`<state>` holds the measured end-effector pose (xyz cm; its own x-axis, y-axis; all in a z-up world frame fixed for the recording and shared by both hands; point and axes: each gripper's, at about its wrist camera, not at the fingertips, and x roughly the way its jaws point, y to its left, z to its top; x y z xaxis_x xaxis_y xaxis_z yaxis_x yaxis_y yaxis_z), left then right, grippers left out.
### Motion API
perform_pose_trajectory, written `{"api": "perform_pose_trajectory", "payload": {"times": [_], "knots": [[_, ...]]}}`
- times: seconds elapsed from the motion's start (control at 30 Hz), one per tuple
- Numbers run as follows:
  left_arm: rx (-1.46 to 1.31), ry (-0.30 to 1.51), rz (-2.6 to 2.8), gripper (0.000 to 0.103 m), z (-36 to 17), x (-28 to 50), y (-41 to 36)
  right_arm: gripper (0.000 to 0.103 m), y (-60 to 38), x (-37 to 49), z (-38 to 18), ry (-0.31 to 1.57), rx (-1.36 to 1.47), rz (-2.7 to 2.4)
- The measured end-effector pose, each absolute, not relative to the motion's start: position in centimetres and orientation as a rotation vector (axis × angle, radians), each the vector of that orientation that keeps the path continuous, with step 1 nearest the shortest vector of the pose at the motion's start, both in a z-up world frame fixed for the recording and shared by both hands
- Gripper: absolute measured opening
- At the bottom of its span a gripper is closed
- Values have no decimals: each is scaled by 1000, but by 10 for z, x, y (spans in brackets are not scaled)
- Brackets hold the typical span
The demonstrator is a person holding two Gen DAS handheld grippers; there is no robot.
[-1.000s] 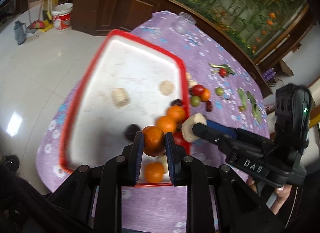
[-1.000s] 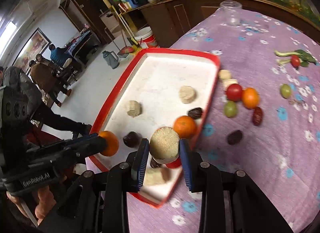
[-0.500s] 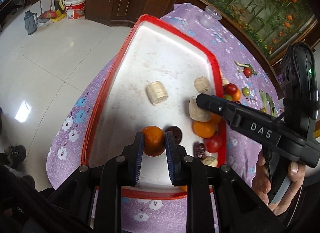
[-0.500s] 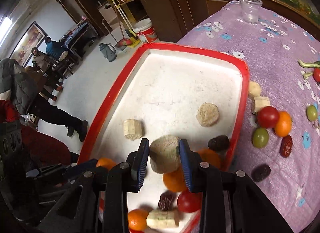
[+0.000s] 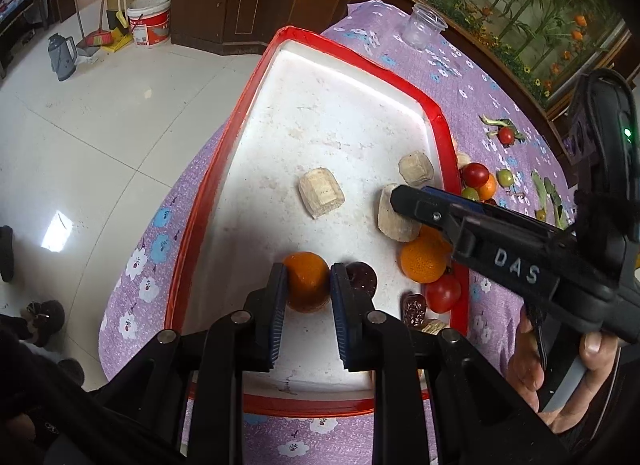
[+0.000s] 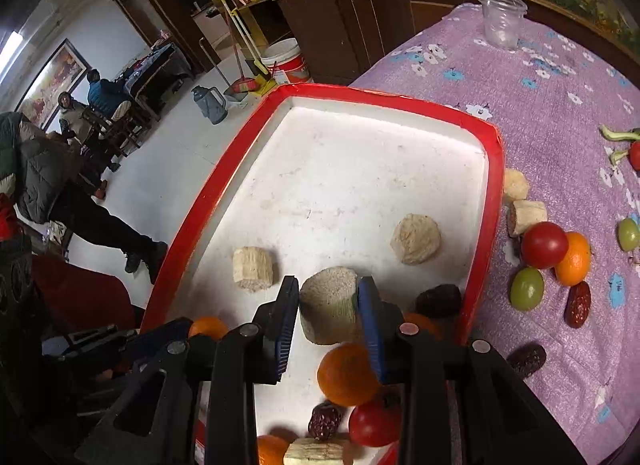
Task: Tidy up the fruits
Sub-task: 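Carry the orange with the left tool over the tray while the right tool carries the chunk, then open the left tool to drop the orange while the right tool releases the chunk, then grasp a dark date with the left tool while the right tool moves toward a green grape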
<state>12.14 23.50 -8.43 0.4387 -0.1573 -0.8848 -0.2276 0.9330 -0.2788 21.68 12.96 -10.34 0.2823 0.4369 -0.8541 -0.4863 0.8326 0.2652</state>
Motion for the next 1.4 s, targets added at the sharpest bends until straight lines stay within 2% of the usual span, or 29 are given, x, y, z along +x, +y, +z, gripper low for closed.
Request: {"api": "perform_pose_trajectory", "payload": {"times": [0.53, 0.6, 0.63, 0.67, 1.0, 1.1, 1.2, 1.3, 1.4], "knots": [[-403, 1138, 54, 22, -84, 123, 235, 40, 131, 197, -100, 1152, -42, 651], [-409, 1143, 58, 32, -85, 121, 236, 42, 129, 198, -100, 1155, -31, 656], [-413, 1139, 59, 42, -84, 121, 236, 46, 128, 198, -99, 1154, -20, 659], [-419, 1131, 65, 45, -83, 120, 236, 48, 127, 199, -98, 1153, -12, 659], [-382, 1080, 30, 45, -59, 111, 212, 50, 89, 189, -62, 1092, 54, 638], [-357, 1072, -8, 45, -51, 109, 191, 58, 61, 177, -49, 1078, 87, 590], [-328, 1077, -68, 46, -43, 108, 164, 60, 21, 162, -42, 1086, 145, 524], [-295, 1087, -132, 46, -38, 111, 134, 68, -19, 145, -37, 1086, 178, 461], [-259, 1093, -175, 46, -36, 116, 107, 68, -54, 133, -33, 1068, 200, 423]]}}
